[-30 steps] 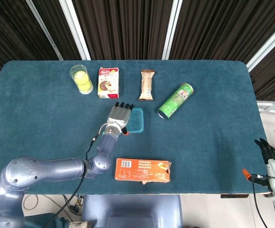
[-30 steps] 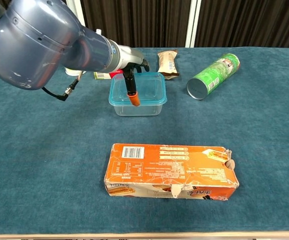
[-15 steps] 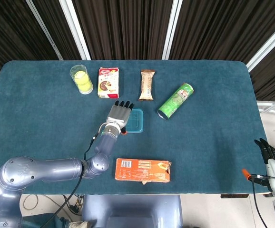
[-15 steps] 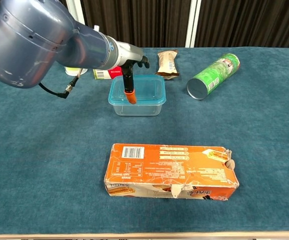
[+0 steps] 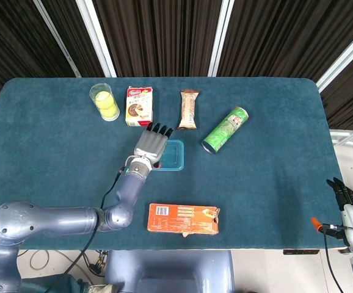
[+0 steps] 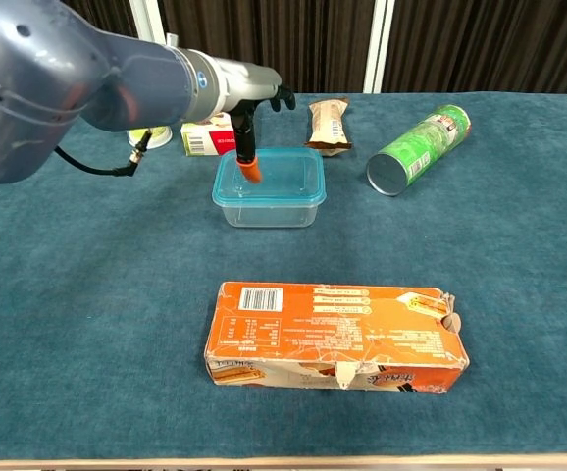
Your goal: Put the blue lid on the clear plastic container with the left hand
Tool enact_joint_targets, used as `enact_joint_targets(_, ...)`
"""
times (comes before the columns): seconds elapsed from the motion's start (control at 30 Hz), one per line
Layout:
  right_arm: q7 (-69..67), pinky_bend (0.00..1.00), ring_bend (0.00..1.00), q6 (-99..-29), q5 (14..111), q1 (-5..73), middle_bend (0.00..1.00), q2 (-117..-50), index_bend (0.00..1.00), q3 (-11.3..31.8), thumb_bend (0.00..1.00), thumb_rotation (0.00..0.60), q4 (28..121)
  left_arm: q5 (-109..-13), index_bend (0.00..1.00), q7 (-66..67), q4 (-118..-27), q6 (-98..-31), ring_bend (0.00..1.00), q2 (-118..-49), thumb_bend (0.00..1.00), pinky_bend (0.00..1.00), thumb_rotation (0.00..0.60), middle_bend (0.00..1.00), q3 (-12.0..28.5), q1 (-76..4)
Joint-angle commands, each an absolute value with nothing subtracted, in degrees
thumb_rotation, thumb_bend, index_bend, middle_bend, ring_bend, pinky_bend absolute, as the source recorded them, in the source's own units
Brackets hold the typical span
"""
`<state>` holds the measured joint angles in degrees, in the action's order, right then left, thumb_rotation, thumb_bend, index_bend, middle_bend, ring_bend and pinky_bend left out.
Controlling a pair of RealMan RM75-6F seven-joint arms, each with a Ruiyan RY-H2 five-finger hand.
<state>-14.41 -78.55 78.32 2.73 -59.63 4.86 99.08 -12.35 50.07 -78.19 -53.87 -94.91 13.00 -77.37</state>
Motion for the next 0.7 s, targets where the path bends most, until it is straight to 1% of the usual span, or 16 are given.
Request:
enact_joint_targets(0.03,-14.39,0.00,0.00,-78.45,78.19,2.73,0.00,-59.62,0.10,4.85,0.29,0.600,99.15,-19.53,0.20,45.00,-78.09,-53.02,0.00,-93.86,0.28,0.01,0.600,0.24,11.96,-74.34)
enact_joint_targets(0.07,-14.36,0.00,0.00,-78.40,78.12,2.75,0.00,-59.63,0.10,4.86,0.29,0.600,99.16,-20.90,0.22,43.96,-77.64,-51.90,0.00,-93.60,0.30,0.01,0.600,0.27,11.77,-73.84)
enact_joint_targets(0.13,-14.30,0.00,0.00,-78.29,77.98,2.78,0.00,-59.66,0.10,4.88,0.29,0.600,99.15,-22.99,0.30,42.37,-76.65,-50.00,0.03,-93.29,0.37,0.01,0.600,0.35,11.47,-73.16)
enact_joint_targets(0.2,-14.26,0.00,0.00,-78.24,77.81,2.80,0.00,-59.68,0.10,4.94,0.29,0.600,99.15,-24.99,0.37,40.35,-75.57,-48.11,0.07,-93.25,0.42,0.01,0.600,0.41,11.61,-72.61)
enact_joint_targets(0.33,-14.25,0.00,0.00,-78.25,77.64,2.76,0.00,-59.69,0.10,4.99,0.29,0.600,99.19,-27.77,0.52,37.61,-72.54,-46.47,0.12,-94.20,0.47,0.02,0.600,0.50,12.25,-72.29)
enact_joint_targets(0.43,-14.33,0.00,0.00,-78.25,77.57,2.74,0.00,-59.68,0.10,5.02,0.29,0.600,99.22,-30.10,0.59,35.15,-70.39,-45.60,0.15,-95.30,0.48,0.02,0.600,0.54,13.09,-72.14)
enact_joint_targets(0.5,-14.38,0.00,0.00,-78.19,77.54,2.75,0.00,-59.66,0.10,5.03,0.29,0.600,99.21,-31.46,0.62,34.29,-68.97,-45.12,0.15,-96.01,0.48,0.02,0.600,0.55,13.09,-72.11)
enact_joint_targets(0.6,-14.56,0.00,0.00,-78.16,77.42,2.73,0.00,-59.61,0.10,5.09,0.29,0.600,99.24,-32.49,0.65,33.60,-67.40,-44.59,0.16,-97.00,0.48,0.02,0.600,0.56,13.10,-72.17)
enact_joint_targets(0.7,-14.71,0.00,0.00,-78.09,77.33,2.74,0.00,-59.54,0.10,5.13,0.29,0.600,99.26,-32.82,0.66,33.03,-66.18,-44.36,0.16,-97.91,0.48,0.02,0.600,0.57,13.20,-72.06)
